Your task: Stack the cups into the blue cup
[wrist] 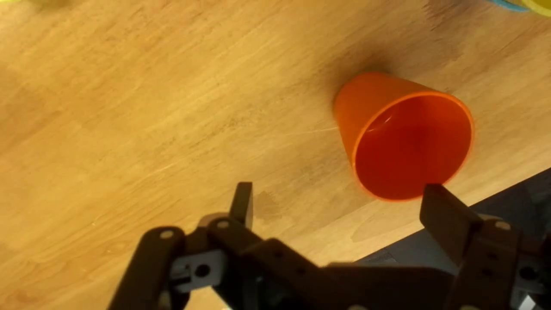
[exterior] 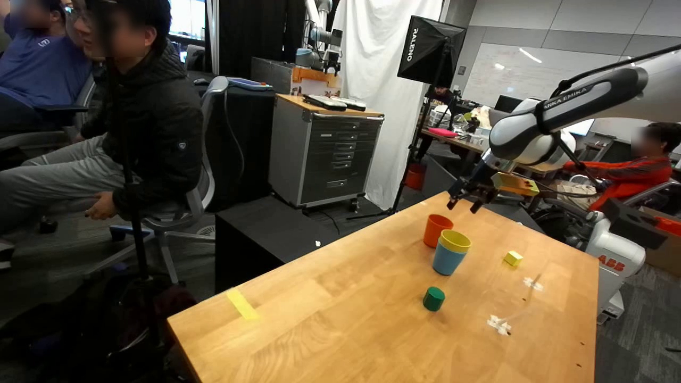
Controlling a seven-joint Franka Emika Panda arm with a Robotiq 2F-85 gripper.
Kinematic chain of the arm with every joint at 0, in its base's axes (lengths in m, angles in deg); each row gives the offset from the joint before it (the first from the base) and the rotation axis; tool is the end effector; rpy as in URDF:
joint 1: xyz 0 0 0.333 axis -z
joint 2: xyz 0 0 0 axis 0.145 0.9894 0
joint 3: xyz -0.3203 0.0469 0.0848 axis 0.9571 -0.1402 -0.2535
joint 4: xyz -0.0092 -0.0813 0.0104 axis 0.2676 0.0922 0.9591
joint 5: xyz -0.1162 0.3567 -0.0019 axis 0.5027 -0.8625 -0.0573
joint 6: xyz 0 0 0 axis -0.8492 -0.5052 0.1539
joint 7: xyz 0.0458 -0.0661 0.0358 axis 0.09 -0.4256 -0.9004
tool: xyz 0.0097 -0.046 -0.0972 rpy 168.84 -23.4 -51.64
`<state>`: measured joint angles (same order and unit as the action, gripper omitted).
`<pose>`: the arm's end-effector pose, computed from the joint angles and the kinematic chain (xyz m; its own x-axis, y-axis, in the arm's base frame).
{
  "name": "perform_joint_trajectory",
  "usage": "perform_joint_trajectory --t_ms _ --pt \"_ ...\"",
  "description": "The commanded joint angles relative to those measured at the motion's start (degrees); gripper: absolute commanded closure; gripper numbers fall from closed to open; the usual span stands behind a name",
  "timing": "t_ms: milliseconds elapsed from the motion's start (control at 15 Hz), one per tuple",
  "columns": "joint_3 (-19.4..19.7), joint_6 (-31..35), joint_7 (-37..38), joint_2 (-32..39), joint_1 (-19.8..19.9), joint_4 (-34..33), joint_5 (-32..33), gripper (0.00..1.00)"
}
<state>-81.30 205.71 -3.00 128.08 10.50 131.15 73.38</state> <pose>0.7065 -0.2550 0.1979 0.9170 -0.3440 0.2019 -0.3341 -0.9390 -0.0822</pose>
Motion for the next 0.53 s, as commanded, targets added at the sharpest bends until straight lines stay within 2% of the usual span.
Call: perform_joint_trajectory --t_ms 0,467 --pt "1.0 -5.0 2.2 3.0 -1.0 -6.2 0.6 0.00" --pt "0.8 -9.7 2.3 7.6 -1.3 -12.6 0.7 0.00"
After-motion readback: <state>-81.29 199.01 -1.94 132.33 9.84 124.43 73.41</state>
